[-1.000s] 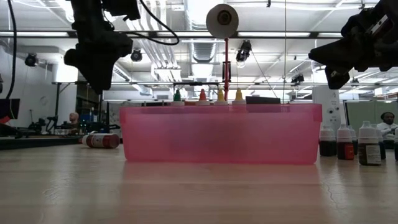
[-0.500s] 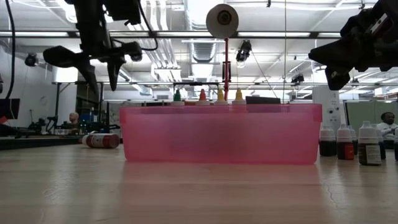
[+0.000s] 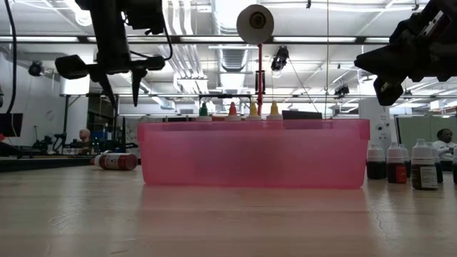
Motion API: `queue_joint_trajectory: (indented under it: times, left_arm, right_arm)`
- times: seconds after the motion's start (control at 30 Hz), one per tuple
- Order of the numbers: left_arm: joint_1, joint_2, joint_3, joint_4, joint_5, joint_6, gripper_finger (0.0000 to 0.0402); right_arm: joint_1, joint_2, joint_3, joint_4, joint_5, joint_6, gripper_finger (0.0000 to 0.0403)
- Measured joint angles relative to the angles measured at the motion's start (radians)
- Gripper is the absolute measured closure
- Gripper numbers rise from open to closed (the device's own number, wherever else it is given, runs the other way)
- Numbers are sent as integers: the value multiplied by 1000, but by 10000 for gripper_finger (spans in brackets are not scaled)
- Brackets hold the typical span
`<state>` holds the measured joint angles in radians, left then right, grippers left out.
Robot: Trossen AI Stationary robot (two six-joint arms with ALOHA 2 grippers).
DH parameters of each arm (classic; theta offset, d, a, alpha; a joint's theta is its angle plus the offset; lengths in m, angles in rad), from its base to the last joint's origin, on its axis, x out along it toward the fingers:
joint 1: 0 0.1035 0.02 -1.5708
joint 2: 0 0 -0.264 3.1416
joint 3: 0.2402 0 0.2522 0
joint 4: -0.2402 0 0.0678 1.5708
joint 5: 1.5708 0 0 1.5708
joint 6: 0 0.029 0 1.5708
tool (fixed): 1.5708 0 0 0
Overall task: Pick & Place food coloring
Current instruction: Put the large red food coloring bottle into the red bin
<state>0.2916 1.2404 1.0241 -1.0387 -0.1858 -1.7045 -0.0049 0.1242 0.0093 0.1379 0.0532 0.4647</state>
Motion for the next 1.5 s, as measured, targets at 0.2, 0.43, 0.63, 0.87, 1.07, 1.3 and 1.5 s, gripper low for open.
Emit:
queue_joint_trajectory:
  times: [0.2, 0.43, 0.63, 0.87, 1.07, 1.3, 1.5]
  left_arm:
    - [0, 0, 0, 56, 11, 4, 255]
    - [8, 16, 0, 72, 6, -29, 255]
    - [23, 29, 0, 89, 18, -142, 255]
    - [57, 40, 0, 89, 95, -181, 255]
    - [69, 40, 0, 89, 89, -175, 255]
    - [68, 40, 0, 89, 41, -94, 255]
    - [71, 40, 0, 91, 12, -76, 255]
  right_arm:
    - [0, 0, 0, 0, 0, -1, 374]
    - [0, 0, 0, 0, 0, 16, 374]
    - [0, 3, 0, -5, -1, 99, 373]
    - [0, 3, 0, 0, -9, 105, 338]
    - [0, 3, 0, 0, -8, 104, 283]
    - [0, 3, 0, 1, -8, 103, 249]
    - [0, 2, 0, 58, -8, 100, 247]
